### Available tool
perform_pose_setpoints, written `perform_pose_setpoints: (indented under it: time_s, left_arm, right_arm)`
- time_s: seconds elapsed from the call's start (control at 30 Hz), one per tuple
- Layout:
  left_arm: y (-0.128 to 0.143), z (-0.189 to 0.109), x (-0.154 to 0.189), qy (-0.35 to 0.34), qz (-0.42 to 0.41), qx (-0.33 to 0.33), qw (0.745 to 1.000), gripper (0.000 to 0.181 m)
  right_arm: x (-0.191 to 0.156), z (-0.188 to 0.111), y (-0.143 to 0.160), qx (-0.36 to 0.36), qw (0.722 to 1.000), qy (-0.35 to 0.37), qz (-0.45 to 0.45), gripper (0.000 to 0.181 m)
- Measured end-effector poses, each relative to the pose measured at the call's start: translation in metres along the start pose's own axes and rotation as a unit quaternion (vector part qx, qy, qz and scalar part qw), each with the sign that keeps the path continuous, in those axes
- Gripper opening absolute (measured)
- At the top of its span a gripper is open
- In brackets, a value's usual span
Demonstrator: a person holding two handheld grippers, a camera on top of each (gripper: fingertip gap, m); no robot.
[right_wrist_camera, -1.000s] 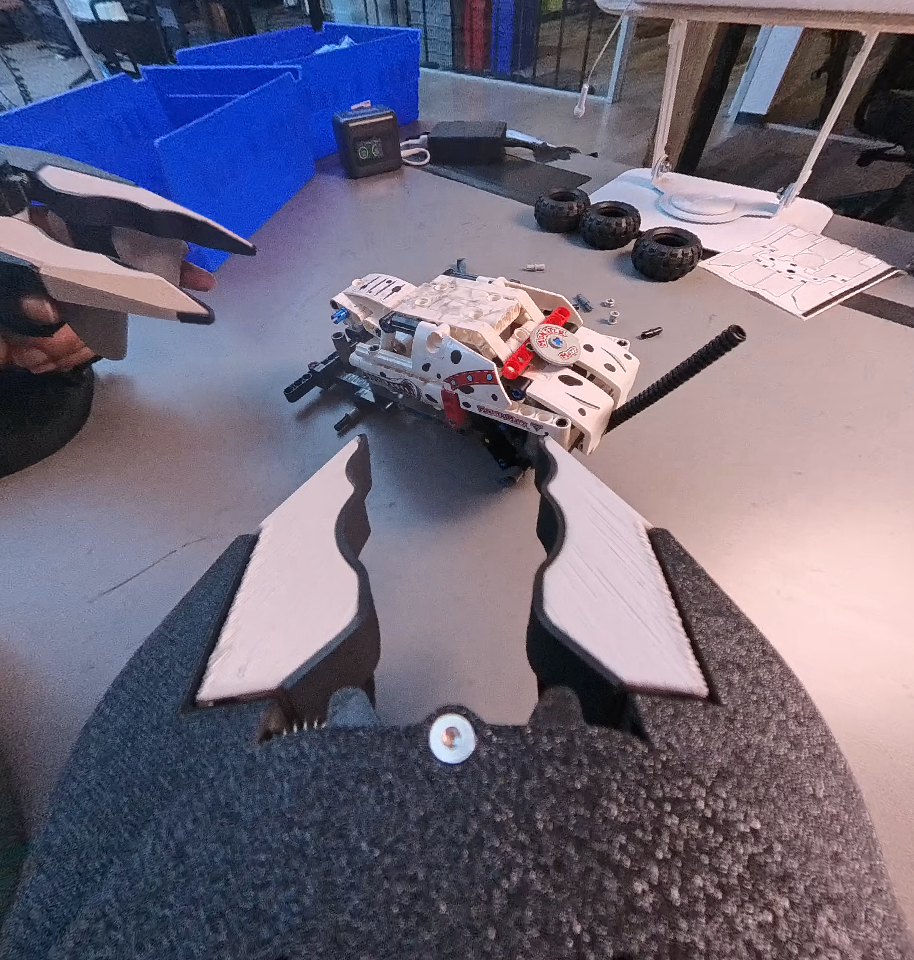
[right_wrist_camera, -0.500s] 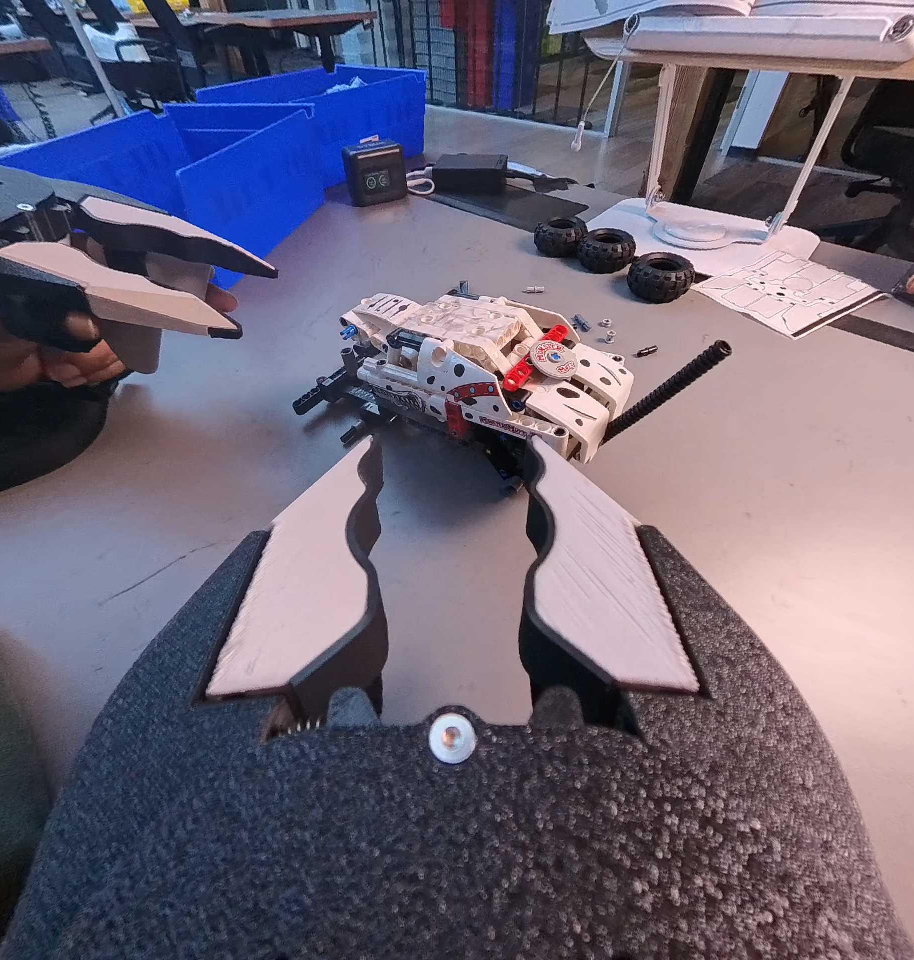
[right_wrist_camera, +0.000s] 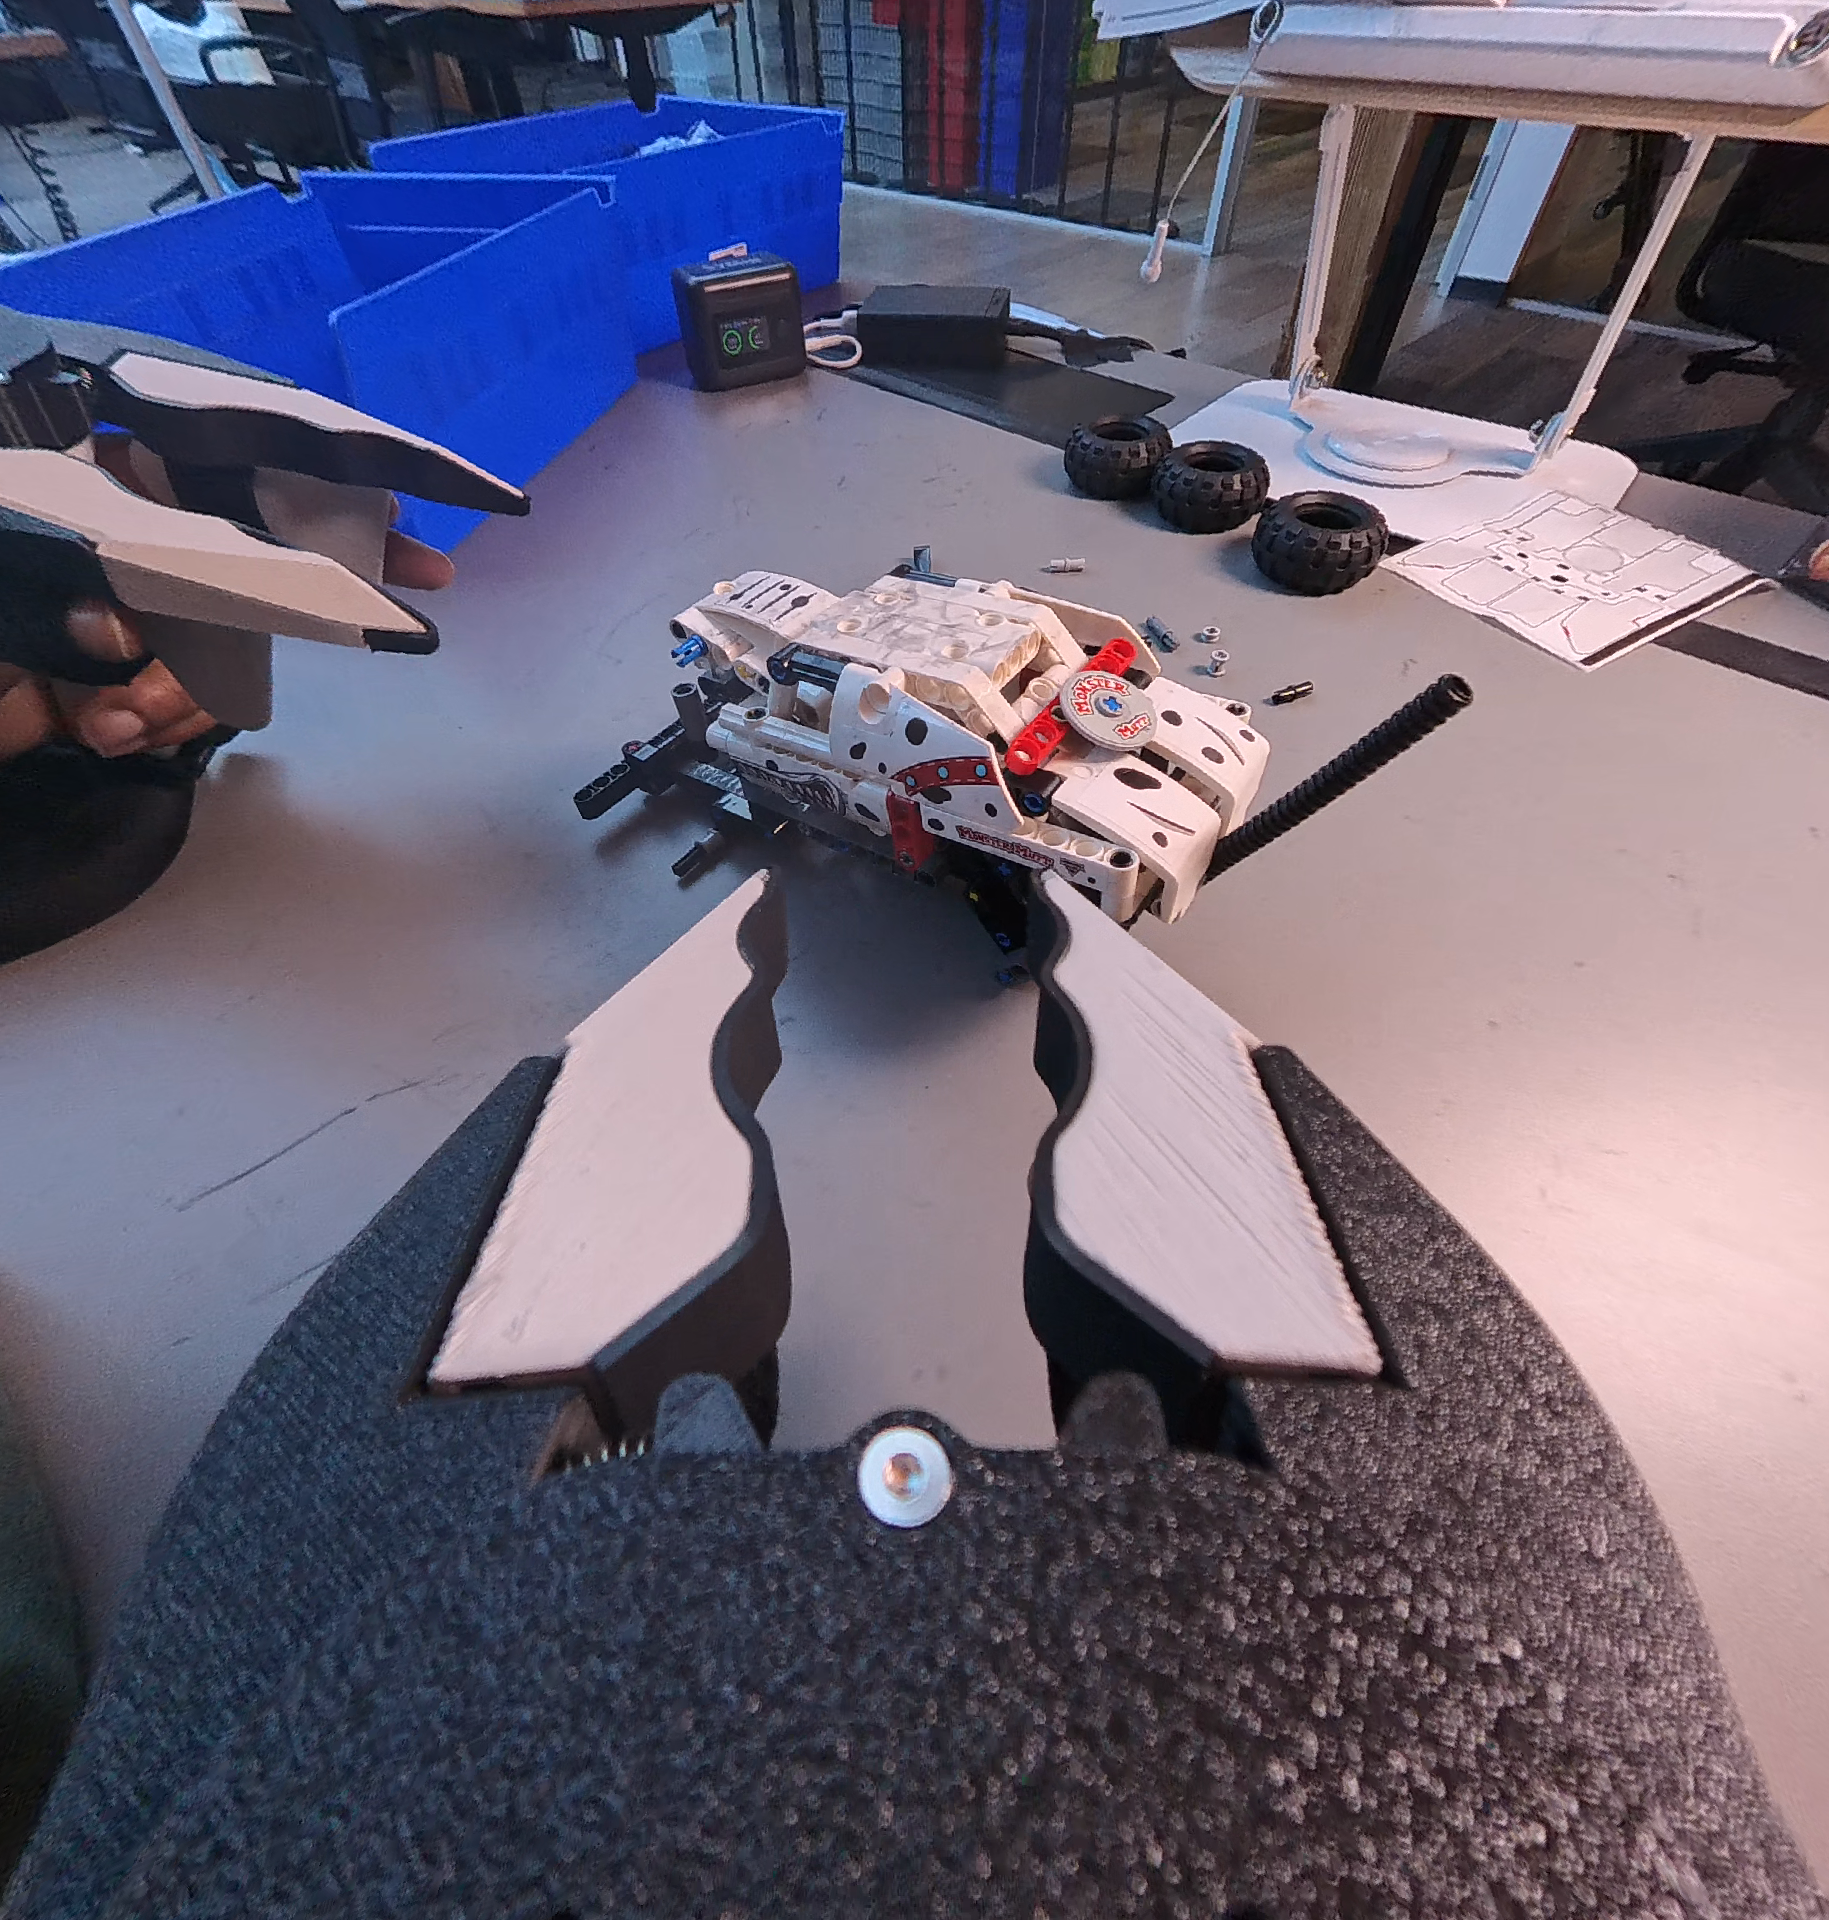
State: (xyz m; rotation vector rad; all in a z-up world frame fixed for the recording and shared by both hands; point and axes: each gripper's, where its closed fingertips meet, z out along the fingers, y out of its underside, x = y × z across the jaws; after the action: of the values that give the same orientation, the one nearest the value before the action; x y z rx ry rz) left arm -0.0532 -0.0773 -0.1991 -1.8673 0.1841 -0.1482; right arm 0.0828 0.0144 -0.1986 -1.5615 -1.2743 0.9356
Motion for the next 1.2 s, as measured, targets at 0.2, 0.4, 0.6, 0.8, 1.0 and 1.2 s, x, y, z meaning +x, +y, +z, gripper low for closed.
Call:
perform_pose_setpoints:
  time_s: [0.2, 0.4, 0.6, 0.8, 1.0, 1.2]
  left_arm:
    - [0.001, 0.001, 0.0, 0.002, -0.001, -0.002, 1.0, 0.072]
    - [0.001, 0.001, 0.003, 0.012, 0.001, -0.001, 1.0, 0.065]
    - [-0.001, 0.0, 0.002, 0.007, 0.0, 0.006, 1.0, 0.062]
    - [0.001, 0.001, 0.003, 0.01, 0.003, -0.002, 1.0, 0.068]
    - [0.0, 0.001, 0.004, 0.006, 0.011, 0.0, 1.0, 0.067]
    - [0.0, 0.0, 0.006, 0.0, 0.024, 0.004, 1.0, 0.065]
  right_arm:
    - [0.001, -0.001, -0.001, 0.005, 1.0, -0.002, 0.009, 0.044]
    - [0.0, -0.001, -0.002, 0.006, 1.0, -0.005, 0.006, 0.039]
    - [-0.002, -0.001, -0.002, 0.007, 1.0, -0.003, -0.004, 0.035]
    - [-0.002, -0.001, -0.002, 0.006, 1.0, 0.0, -0.011, 0.035]
    - [-0.007, 0.006, -0.016, 0.025, 0.998, 0.023, -0.054, 0.018]
    - [-0.01, 0.031, -0.028, 0.004, 0.983, 0.054, -0.175, 0.01]
